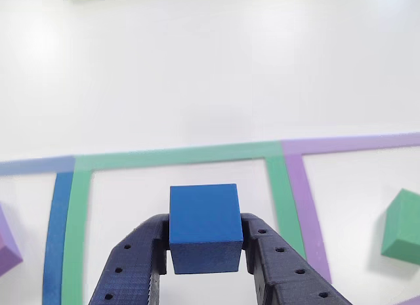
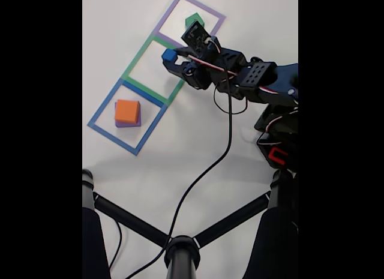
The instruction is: Tower of hanoi
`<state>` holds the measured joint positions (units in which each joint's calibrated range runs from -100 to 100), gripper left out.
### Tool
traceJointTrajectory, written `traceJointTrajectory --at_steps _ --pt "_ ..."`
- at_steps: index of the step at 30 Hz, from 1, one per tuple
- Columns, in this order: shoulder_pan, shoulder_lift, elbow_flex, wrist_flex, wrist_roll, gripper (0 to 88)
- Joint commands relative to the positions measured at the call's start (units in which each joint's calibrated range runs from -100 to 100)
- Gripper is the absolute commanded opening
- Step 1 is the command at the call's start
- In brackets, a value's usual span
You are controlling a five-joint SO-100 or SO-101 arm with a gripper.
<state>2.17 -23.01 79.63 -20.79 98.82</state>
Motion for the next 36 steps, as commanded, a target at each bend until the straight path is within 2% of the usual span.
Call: traceJointTrajectory --at_steps 1,7,12,23,36 --pt "0.84 12.27 1.47 -20.94 1.18 2.2" --pt "0.61 27.97 0.65 -37.04 1.18 2.5" --pt "0.61 35.75 -2.44 -41.98 1.18 2.9" --pt "0.54 44.00 -7.62 -45.70 1.18 5.6" --pt "-0.45 46.96 -7.35 -49.19 1.18 14.2"
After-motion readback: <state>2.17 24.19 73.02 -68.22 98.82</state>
